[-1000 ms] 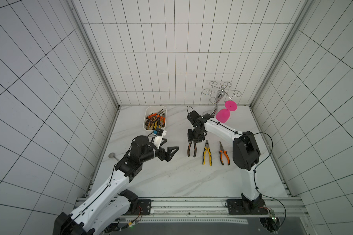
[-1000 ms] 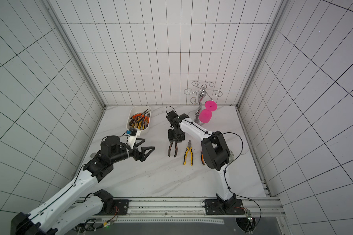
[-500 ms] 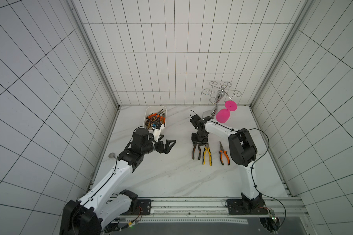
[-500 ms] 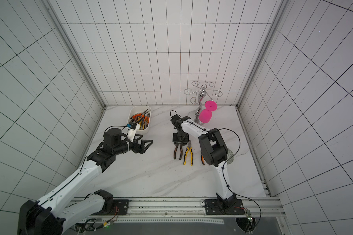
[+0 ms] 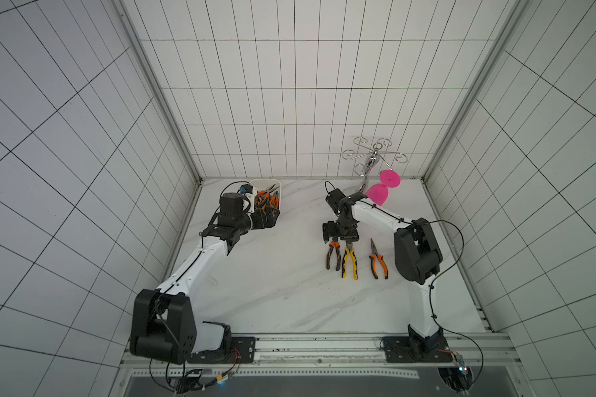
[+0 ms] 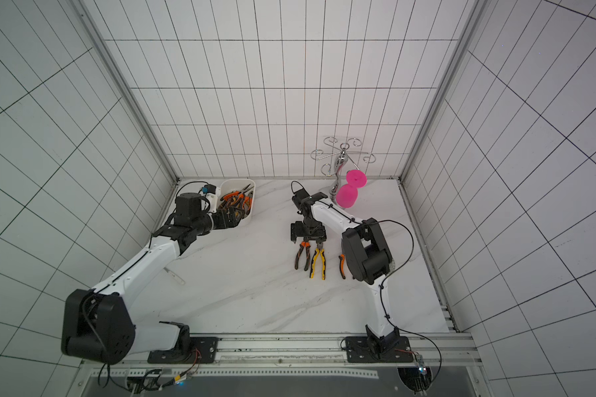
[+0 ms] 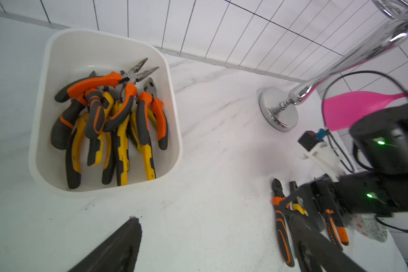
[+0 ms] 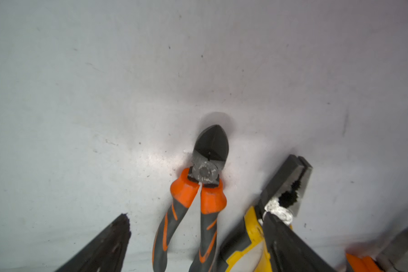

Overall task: Take the pliers out of the storage box
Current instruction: Place the pliers at the center of the board, then pick up the pliers from the storage box.

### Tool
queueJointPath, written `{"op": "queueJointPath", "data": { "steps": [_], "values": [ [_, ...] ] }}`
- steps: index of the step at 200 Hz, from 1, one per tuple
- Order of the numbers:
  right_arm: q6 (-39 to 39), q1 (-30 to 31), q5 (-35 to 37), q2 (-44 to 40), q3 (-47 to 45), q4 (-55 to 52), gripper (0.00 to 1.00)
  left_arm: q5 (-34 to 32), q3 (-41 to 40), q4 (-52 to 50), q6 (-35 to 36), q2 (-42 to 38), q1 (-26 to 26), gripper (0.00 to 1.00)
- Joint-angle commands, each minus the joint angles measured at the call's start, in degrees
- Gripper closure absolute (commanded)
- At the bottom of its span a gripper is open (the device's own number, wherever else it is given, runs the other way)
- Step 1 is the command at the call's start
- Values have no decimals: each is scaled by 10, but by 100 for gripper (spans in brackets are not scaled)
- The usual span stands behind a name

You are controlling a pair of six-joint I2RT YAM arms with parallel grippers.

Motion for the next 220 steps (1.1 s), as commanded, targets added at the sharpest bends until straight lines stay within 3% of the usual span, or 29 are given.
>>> {"op": "queueJointPath", "data": {
  "steps": [1,40,82,106,140,187,220],
  "values": [
    [-57,-5,12,-59,-29,9,1,-58,67,-43,32,57,4,1],
    [-107,-5,6,-136,-73,85,1,-95,215,-128,70,191,7,3],
    [-90,-5,26,-174,-89,124,1,-151,338,-202,116,314,7,11],
    [-92,-8,27,-179,-97,143,1,-146,372,-204,149,353,5,21],
    [-80,-16,-1,-164,-93,163,1,-150,415,-208,193,398,-10,50],
    [-75,-32,-25,-142,-67,154,2,-209,479,-227,216,453,-16,66],
    [-73,-47,-30,-137,-64,153,3,-232,520,-251,221,483,-15,72]
  ]
}}
